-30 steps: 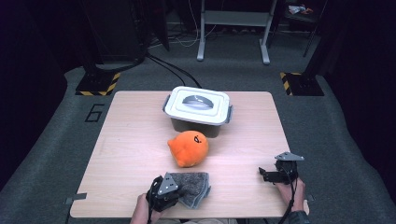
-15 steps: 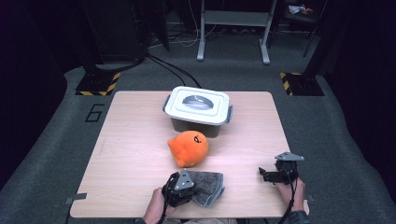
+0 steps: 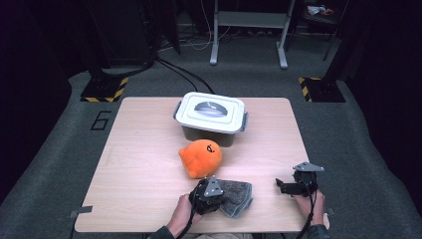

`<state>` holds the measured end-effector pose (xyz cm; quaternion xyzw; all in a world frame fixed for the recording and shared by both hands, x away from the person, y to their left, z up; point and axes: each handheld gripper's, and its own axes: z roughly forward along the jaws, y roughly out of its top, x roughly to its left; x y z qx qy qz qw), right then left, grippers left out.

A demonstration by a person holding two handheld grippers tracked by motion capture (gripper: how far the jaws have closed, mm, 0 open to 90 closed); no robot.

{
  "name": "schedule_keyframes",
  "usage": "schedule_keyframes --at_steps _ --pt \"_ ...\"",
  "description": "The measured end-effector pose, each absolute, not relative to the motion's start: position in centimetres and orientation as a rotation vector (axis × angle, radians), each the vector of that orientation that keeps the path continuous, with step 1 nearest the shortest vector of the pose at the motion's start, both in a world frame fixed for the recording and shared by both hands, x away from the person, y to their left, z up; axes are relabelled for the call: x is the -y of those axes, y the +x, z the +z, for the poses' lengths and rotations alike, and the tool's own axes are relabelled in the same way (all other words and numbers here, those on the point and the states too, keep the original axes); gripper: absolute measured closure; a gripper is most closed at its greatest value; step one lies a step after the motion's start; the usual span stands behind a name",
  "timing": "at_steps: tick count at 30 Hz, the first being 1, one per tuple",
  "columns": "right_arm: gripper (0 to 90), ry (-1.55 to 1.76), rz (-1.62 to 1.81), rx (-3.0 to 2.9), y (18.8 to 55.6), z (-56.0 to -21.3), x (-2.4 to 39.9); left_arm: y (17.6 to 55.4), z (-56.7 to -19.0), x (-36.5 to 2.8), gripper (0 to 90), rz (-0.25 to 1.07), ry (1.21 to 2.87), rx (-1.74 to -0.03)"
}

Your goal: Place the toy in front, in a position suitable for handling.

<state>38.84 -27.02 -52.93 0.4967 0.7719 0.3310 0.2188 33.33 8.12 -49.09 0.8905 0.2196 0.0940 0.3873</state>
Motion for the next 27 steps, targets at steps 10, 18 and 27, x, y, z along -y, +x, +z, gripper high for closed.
schedule_keyframes --at_steps 10,18,27 --pt "4.0 1.384 0.915 -2.132 38.8 -52.9 27.0 35.5 -49.3 -4.8 77.1 0.246 2.286 -0.557" --pt "4.0 1.379 0.914 -2.134 38.8 -52.9 27.0 36.6 -50.0 -3.1 68.8 0.223 2.335 -0.547" --pt "4.0 1.376 0.914 -2.134 38.8 -52.9 27.0 36.0 -50.1 -2.8 28.9 0.237 2.366 -0.534"
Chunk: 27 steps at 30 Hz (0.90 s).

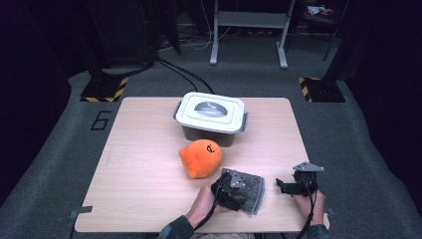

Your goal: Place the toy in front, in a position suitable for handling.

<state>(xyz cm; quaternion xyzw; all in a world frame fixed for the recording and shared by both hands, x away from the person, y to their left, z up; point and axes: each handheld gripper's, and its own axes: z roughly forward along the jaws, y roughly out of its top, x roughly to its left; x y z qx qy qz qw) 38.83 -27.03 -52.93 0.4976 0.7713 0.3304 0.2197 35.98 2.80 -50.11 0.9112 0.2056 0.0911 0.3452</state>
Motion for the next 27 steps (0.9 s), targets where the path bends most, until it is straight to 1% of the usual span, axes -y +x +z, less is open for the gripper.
schedule_keyframes --at_steps 2,4,7,17,20,21,23,24,25,27 --pt "4.0 1.376 0.913 -2.134 38.8 -52.9 27.0 35.8 -49.9 -3.4 25.6 0.236 2.348 -0.549" --pt "4.0 1.376 0.913 -2.133 38.8 -52.9 27.0 35.6 -49.6 -4.0 24.1 0.232 2.338 -0.557" --pt "4.0 1.377 0.912 -2.133 38.8 -52.9 27.0 34.6 -49.2 -5.4 20.3 0.223 2.324 -0.554" --pt "2.6 1.41 0.906 -2.12 38.9 -52.9 27.0 32.3 -48.7 -9.7 14.5 0.182 2.277 -0.604" --pt "1.9 1.406 0.894 -2.129 38.9 -52.9 27.0 31.4 -48.8 -11.9 10.9 0.19 2.269 -0.651" --pt "1.9 1.406 0.894 -2.129 38.9 -52.9 27.0 31.4 -48.8 -11.9 9.5 0.19 2.269 -0.651" --pt "1.2 1.417 0.888 -2.132 38.9 -52.8 27.0 31.3 -49.1 -13.7 7.6 0.21 2.251 -0.712" --pt "1.2 1.417 0.888 -2.132 38.9 -52.8 27.0 31.3 -49.1 -13.7 5.7 0.21 2.251 -0.712" --pt "1.4 1.418 0.884 -2.133 39.0 -52.8 27.2 31.3 -49.1 -14.3 5.7 0.218 2.248 -0.739" --pt "1.1 1.454 0.898 -2.11 38.7 -52.7 27.4 31.4 -49.3 -15.7 2.9 0.223 2.237 -0.765"
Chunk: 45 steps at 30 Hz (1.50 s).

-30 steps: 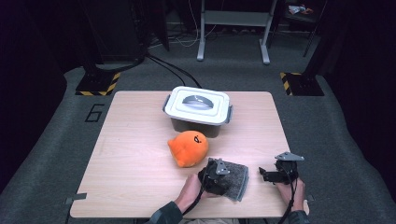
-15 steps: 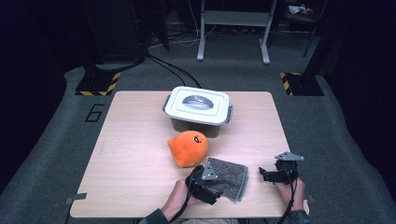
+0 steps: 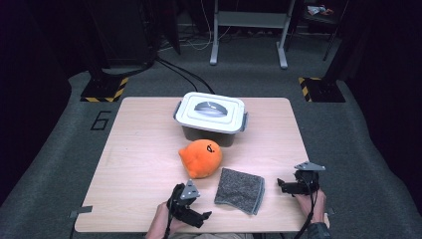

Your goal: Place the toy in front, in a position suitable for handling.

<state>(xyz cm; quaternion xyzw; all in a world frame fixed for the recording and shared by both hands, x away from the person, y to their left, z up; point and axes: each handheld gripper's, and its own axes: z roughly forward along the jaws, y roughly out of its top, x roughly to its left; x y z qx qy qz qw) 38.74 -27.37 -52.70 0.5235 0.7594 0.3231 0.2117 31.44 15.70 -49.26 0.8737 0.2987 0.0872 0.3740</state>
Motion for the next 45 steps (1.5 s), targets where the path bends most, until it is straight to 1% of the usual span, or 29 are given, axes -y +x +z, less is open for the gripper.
schedule_keyframes --at_steps 3,5,6,8,10,14,15,18,21,23,25,26,31,35,39,41,45 --pt "0.9 1.466 0.917 -2.107 38.4 -52.5 27.5 31.6 -49.6 -17.0 0.0 0.238 2.224 -0.8" --pt "1.1 1.465 0.948 -2.107 38.0 -52.0 27.2 32.1 -50.1 -18.6 0.0 0.25 2.202 -0.854" --pt "1.1 1.465 0.948 -2.107 38.0 -52.0 27.2 32.1 -50.1 -18.6 0.0 0.25 2.202 -0.854" --pt "1.5 1.454 0.962 -2.116 37.7 -51.5 26.8 32.6 -50.6 -19.6 0.0 0.263 2.187 -0.906" --pt "1.7 1.435 0.979 -2.131 37.5 -50.8 26.2 33.0 -51.0 -20.4 0.0 0.3 2.179 -0.949" --pt "1.9 1.413 1.027 -2.139 37.2 -49.8 25.0 33.9 -51.9 -22.2 0.0 0.316 2.128 -1.047" --pt "1.9 1.395 1.05 -2.159 37.2 -49.3 24.1 34.4 -52.4 -22.7 0.0 0.339 2.135 -1.079" --pt "2.0 1.37 1.062 -2.179 37.1 -49.0 23.1 34.7 -52.6 -22.9 0.0 0.355 2.113 -1.116" --pt "2.1 1.306 1.079 -2.239 37.1 -48.7 20.9 35.1 -52.6 -23.1 0.0 0.379 2.115 -1.131" --pt "2.3 1.272 1.071 -2.264 37.1 -48.7 19.8 35.4 -52.8 -23.0 0.0 0.433 2.123 -1.133" --pt "2.3 1.254 1.07 -2.279 37.1 -48.7 19.3 35.6 -52.8 -23.0 0.0 0.455 2.133 -1.132" --pt "2.9 1.224 1.068 -2.299 37.0 -48.6 18.2 35.7 -52.9 -22.9 0.0 0.481 2.145 -1.126" --pt "3.3 1.172 1.067 -2.36 36.9 -48.8 16.4 35.8 -53.0 -22.9 0.0 0.483 2.13 -1.127" --pt "5.6 1.133 1.054 -2.402 36.8 -49.2 15.0 35.8 -53.1 -22.9 0.0 0.496 2.122 -1.127" --pt "8.9 1.101 1.038 -2.425 36.7 -49.6 13.6 35.8 -53.1 -22.9 0.0 0.497 2.121 -1.128" --pt "13.1 1.085 1.046 -2.435 36.7 -49.8 13.1 35.8 -53.1 -22.9 0.0 0.5 2.122 -1.127" --pt "18.9 1.06 1.001 -2.448 37.0 -50.3 12.5 35.7 -53.1 -23.0 0.0 0.499 2.132 -1.121"
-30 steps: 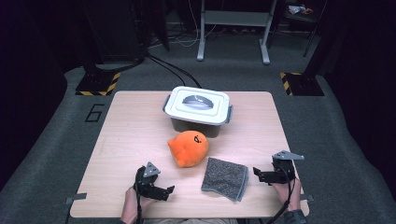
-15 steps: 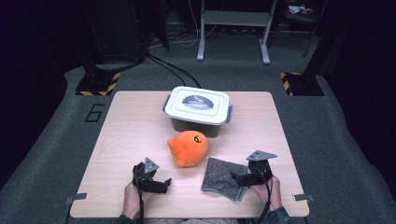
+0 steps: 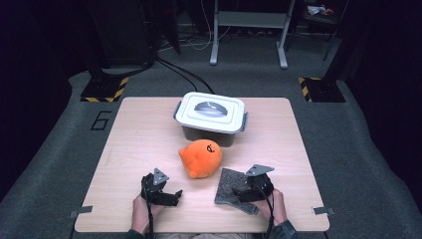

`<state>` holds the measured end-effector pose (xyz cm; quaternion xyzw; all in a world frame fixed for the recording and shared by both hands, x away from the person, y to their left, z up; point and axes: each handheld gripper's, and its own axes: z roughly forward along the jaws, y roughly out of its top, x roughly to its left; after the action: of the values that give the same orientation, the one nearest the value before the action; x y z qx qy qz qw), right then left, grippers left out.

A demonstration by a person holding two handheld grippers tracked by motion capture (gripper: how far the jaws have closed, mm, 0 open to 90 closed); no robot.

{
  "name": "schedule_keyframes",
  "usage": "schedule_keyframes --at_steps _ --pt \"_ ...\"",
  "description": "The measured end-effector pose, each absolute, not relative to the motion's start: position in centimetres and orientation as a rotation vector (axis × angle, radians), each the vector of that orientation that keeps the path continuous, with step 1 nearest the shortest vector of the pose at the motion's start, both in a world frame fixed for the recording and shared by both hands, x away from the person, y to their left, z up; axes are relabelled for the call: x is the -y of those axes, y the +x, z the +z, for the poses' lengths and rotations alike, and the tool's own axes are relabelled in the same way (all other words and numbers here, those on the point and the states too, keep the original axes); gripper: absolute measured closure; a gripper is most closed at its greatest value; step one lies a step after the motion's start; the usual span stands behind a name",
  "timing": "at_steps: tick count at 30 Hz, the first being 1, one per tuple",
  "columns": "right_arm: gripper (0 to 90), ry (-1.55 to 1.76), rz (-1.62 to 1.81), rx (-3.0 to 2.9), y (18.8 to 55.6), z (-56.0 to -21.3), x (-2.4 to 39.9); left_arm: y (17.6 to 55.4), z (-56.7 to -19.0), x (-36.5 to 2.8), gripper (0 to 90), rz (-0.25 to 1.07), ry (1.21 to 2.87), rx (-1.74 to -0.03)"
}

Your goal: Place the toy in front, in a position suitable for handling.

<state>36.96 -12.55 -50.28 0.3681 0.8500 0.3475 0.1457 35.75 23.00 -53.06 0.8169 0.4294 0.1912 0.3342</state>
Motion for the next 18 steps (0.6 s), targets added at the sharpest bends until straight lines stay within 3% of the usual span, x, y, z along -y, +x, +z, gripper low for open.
schedule_keyframes --at_steps 9,18 --pt "39.1 1.08 0.95 -2.434 36.8 -51.3 12.5 35.7 -53.1 -23.0 0.1 0.501 2.131 -1.124" --pt "65.0 1.051 0.947 -2.394 36.4 -51.5 13.2 35.7 -53.1 -23.0 0.2 0.502 2.131 -1.125"
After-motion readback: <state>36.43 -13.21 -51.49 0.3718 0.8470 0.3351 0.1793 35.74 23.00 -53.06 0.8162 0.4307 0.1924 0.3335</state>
